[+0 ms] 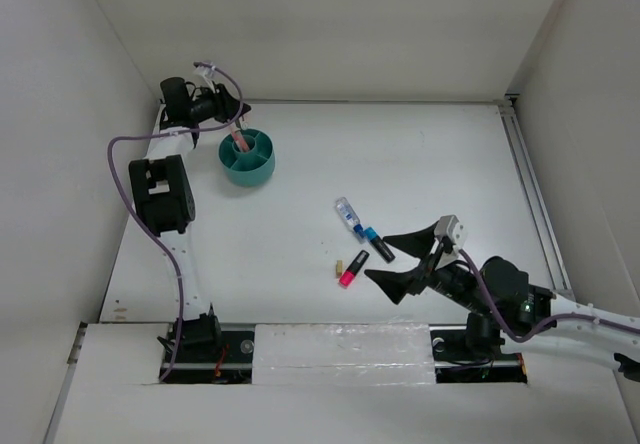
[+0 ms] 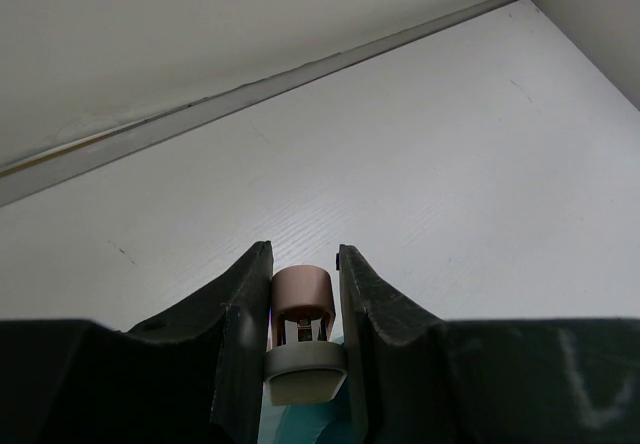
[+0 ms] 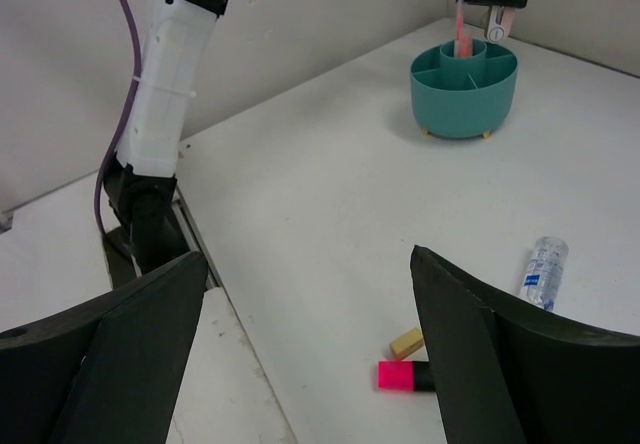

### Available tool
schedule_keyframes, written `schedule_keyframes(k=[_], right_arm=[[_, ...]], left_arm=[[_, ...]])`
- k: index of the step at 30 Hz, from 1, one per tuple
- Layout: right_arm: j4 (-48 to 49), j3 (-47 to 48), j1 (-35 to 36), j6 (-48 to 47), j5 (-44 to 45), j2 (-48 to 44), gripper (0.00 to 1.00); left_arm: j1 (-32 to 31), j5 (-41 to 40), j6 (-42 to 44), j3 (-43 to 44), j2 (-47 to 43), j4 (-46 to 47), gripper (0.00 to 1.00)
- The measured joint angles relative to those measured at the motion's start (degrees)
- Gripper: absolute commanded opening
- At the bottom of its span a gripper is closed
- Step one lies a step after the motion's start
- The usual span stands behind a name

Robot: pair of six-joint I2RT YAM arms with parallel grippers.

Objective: Sort the stationery into containers
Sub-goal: Place the stapler in the storage box.

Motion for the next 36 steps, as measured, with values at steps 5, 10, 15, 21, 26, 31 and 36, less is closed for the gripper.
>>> schedule_keyframes(k=[5,10,15,21,26,31,36], right_arm=[[-0.7,0.0,0.0,-0.2,0.2,0.0,0.88],[-1.1,0.0,0.0,-0.2,0.2,-0.2,0.88],[-1.6,0.0,0.0,-0.2,0.2,-0.9,0.88],[-2.7,0.0,0.0,-0.2,0.2,-2.5,0.88],[-3.9,0.0,0.0,-0.2,0.2,-4.5,0.88],[-4.5,0.0,0.0,-0.2,0.4,-6.2,0.88],[-4.9,-0.5,0.0,-0.2,0.4,-6.7,0.88]], left_arm=[[0.0,-0.4,0.2,-2.4,-1.9,-0.3,0.00],[0.0,-0.5,0.2,-4.6,-4.3,-0.6,0.00],[0.0,-0.5,-0.3,-5.5,-5.3,-0.2,0.00],[0.0,-0.5,-0.3,-6.3,-6.0,-0.2,0.00],[0.0,-0.7,-0.3,-6.3,-6.3,-0.8,0.00],[0.0,-2.4,0.4,-7.1,-7.1,-2.6,0.00],[0.1,-4.8,0.8,-9.4,-9.1,-3.7,0.00]])
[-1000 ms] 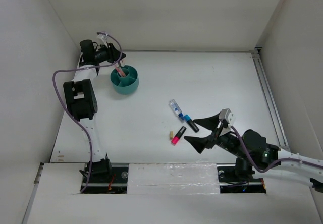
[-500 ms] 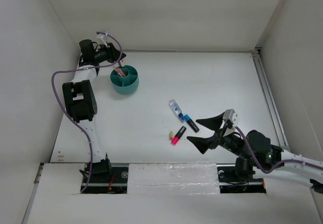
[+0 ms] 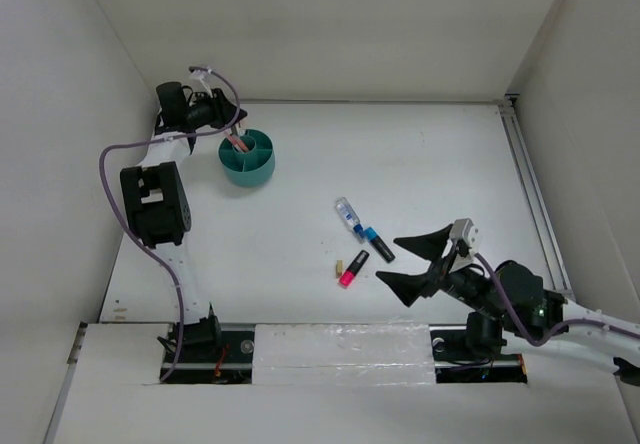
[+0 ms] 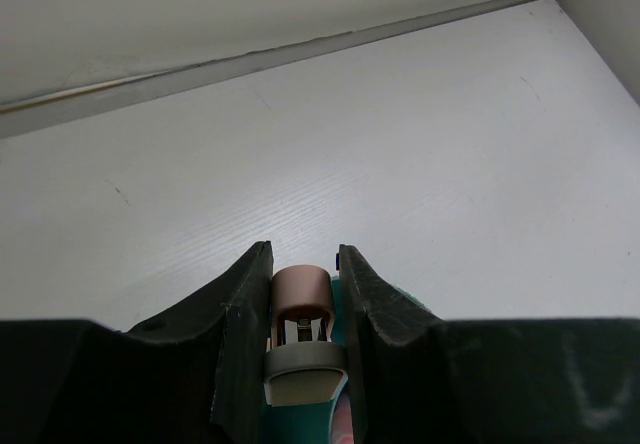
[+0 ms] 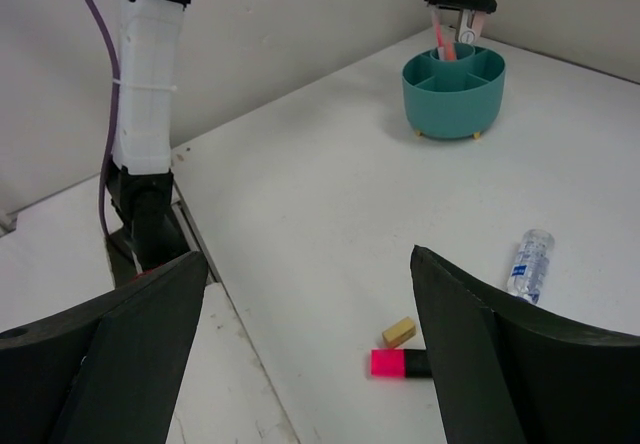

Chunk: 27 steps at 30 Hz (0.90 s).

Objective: Sort the stationery into containers
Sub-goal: Place the stapler in the storage box.

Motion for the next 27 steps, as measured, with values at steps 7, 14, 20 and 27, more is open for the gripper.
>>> schedule_keyframes(k=[7,14,20,27], right_arm=[[-0.5,-0.9,0.0,0.0,0.0,-1.2,0.88],[-0.9,-1.4,0.0,0.3,-0.1,-3.1,0.88],[-1.4,-1.7,0.0,0.5,-0.1,-4.7,0.88],[-2.6,-2.3,0.0,0.9,0.0,-5.9,0.88]], left_arm=[[0.5,-2.6,0.3,-5.0,-4.7,0.1,0.00],[0.7,-4.1,0.4,-7.0,-6.7,0.5,0.00],[0.7,-6.0,0.5,-8.6,-6.8,0.7,0.00],[0.7,-8.7,0.4,-10.2,-6.8,0.7,0.00]])
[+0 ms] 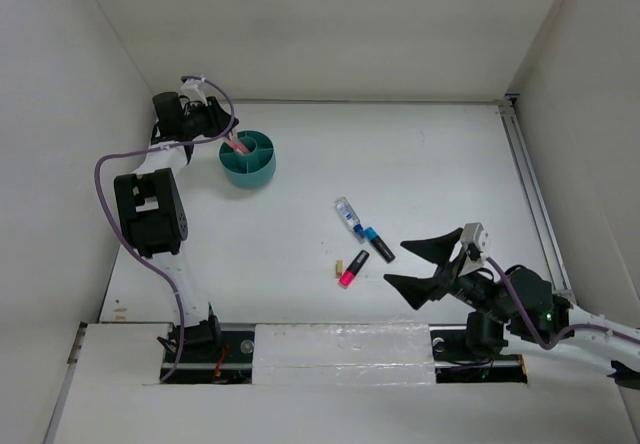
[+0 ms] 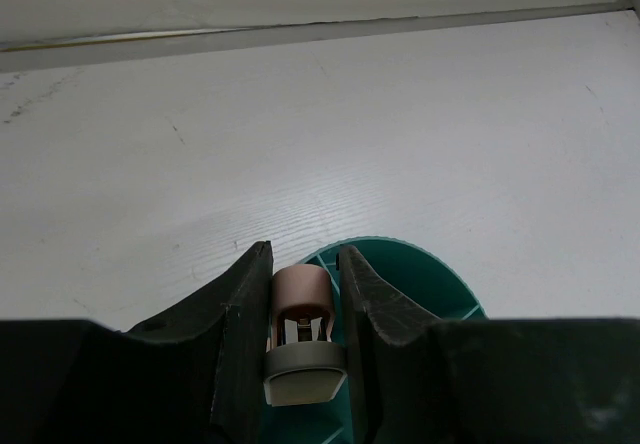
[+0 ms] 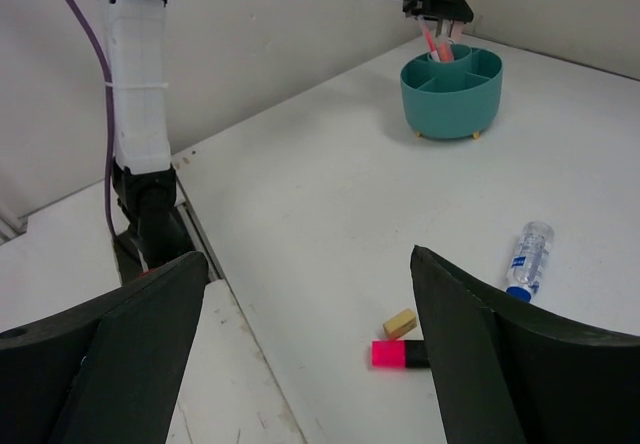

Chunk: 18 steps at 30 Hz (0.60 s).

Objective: Sort the stationery into containers
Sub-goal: Place the stapler in the storage box.

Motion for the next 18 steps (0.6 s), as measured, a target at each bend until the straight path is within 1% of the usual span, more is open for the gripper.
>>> schedule_keyframes(k=[6,18], right_arm=[[-1.0,0.0,0.0,0.0,0.2,-0.7,0.88],[-2.1,0.0,0.0,0.0,1.1,-1.6,0.90]], left_arm=[[0.0,-1.7,0.2,-1.7,-1.4,0.2,0.00],[-0.4,-3.7,0.7,-1.9,-1.6,0.2,0.00]])
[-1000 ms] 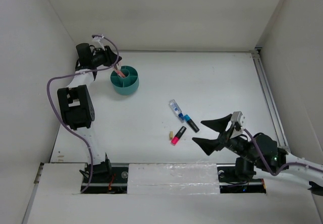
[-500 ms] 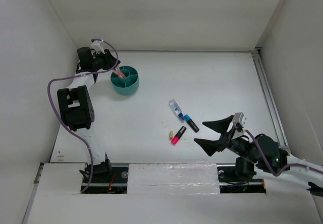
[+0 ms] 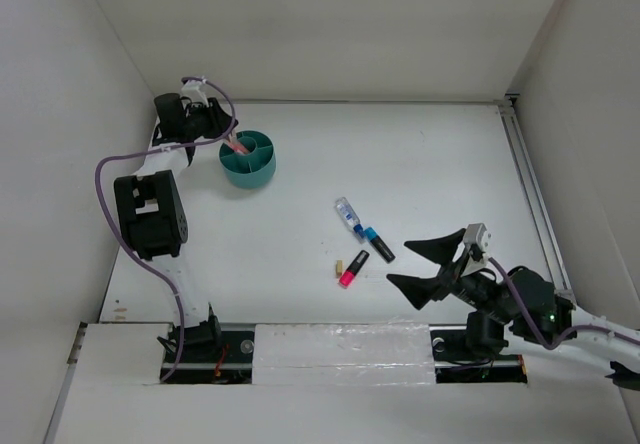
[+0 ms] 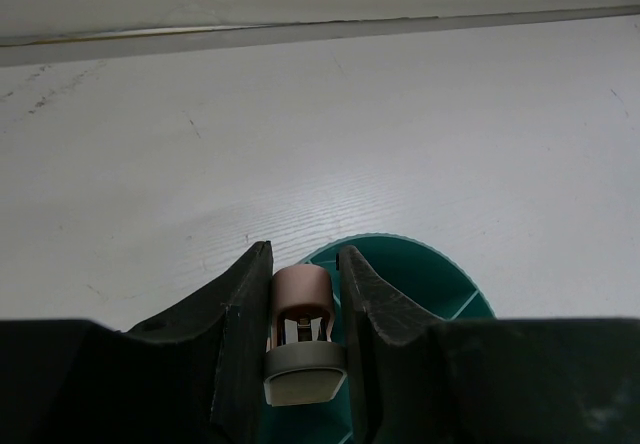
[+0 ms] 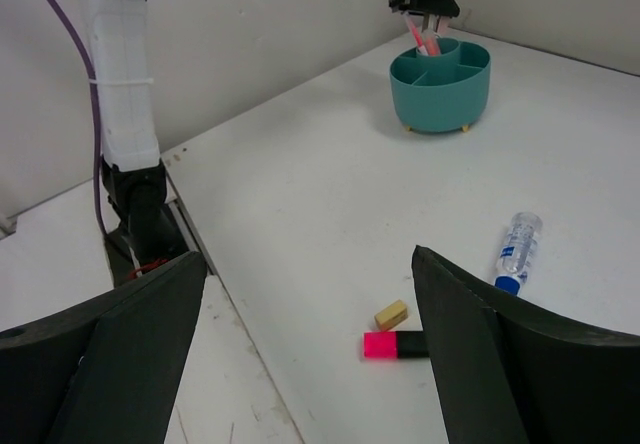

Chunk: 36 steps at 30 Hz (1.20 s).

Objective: Sort the stationery into containers
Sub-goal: Place the stapler in the storage box.

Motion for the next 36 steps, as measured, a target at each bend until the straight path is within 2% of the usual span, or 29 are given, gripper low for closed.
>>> schedule_keyframes(k=[12,15,16,17,20,24,30,32,33,34,35,36], right_arm=[[-0.9,0.0,0.0,0.0,0.5,-1.2,0.90],[-1.5,0.0,0.0,0.0,0.6,-1.9,0.90],[-1.7,0.0,0.0,0.0,0.6,-2.1,0.90],[-1.9,0.0,0.0,0.0,0.6,-2.3,0.90],[-2.2,0.0,0.0,0.0,0.6,-2.5,0.90],[-2.7,0.0,0.0,0.0,0.6,-2.5,0.90],[-3.0,0.0,0.0,0.0,0.7,-2.4,0.91],[-3.0,0.0,0.0,0.0,1.3,-2.2,0.93],[-2.9,0.0,0.0,0.1,1.6,-1.9,0.94],[-2.9,0.0,0.0,0.2,1.9,-1.3,1.00],[-2.9,0.0,0.0,0.4,2.1,-0.5,1.00],[-2.9,0.0,0.0,0.7,2.5,0.4,1.00]], left_arm=[[-0.4,-3.2,0.0,-3.3,-1.3,0.3,0.00],[-0.5,-4.0,0.0,-3.3,-1.8,0.3,0.15],[-0.6,-4.3,0.0,-3.3,-2.0,0.3,0.25],[-0.6,-4.4,0.0,-3.3,-2.2,0.3,0.30],[-0.7,-4.7,0.2,-3.4,-2.6,0.3,0.34],[-0.7,-4.8,0.2,-3.4,-2.8,0.4,0.34],[-0.7,-4.8,0.2,-3.4,-2.8,0.4,0.44],[-0.7,-4.8,-0.1,-3.5,-3.1,0.4,0.52],[-0.7,-4.9,-0.4,-3.5,-3.5,0.4,0.68],[-0.7,-5.2,-0.6,-3.5,-4.0,0.5,0.88],[-0.7,-5.8,-1.0,-3.5,-4.5,0.5,1.00],[-0.8,-6.6,-1.4,-3.5,-5.2,0.5,1.00]])
